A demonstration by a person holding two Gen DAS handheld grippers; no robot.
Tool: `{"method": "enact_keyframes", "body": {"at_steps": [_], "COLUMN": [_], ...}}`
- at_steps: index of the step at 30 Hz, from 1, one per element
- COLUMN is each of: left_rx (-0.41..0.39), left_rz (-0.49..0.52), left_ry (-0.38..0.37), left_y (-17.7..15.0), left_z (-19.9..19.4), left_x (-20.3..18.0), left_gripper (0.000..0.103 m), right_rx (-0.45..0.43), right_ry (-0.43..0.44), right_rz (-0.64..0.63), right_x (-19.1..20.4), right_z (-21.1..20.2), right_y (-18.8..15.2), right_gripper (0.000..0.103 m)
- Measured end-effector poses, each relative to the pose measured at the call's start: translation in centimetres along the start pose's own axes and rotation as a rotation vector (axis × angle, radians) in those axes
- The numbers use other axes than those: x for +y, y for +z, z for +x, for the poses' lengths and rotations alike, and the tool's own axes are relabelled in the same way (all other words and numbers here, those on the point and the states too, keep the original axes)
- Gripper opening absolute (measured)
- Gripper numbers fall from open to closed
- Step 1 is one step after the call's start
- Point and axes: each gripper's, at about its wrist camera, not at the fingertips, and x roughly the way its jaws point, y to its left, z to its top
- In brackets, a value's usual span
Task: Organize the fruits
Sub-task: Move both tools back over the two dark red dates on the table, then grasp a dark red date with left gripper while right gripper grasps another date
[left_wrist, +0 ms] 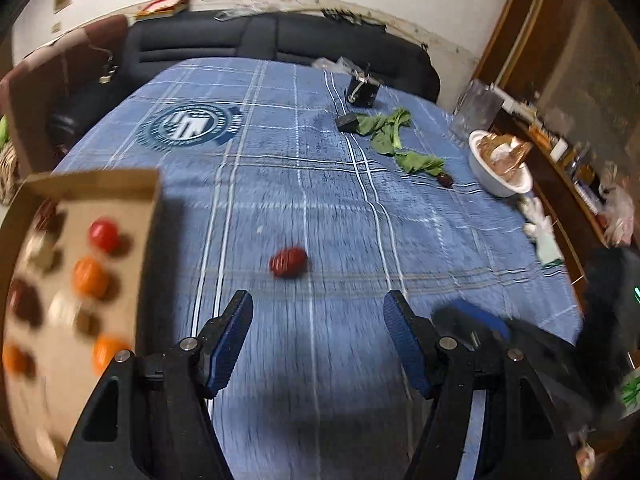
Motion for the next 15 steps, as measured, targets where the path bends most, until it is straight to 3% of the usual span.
{"method": "enact_keyframes", "body": {"at_steps": [4,11,14,15], "left_rx": [0.045,0.086,0.079,0.077], "left_rz": [0.022,0.05,0.073,0.082], "left_ry": [0.011,0.003,0.013,0.021], "left_y": [1.5,1.7,1.5,1.4], "left_z": [3.1,5.7,6.1,6.2], "left_x": [0.5,0.9,0.6,0.4], "left_gripper": [0.059,0.049,0.041,0.033], "right_rx": [0.024,0.082,0.097,0.1], "right_ry": [0.011,-0.057,-0.064,-0.068], "right_rz": [-0.054,-0.131,-0.138,-0.14], "right_x": [1.0,2.0,1.9,1.9], "right_z": [0.3,1.9,2.4,2.6], "right_y": [-0.3,-1.0,-1.1,-1.2], "right_gripper": [0.033,0.033,0.033,0.033]}}
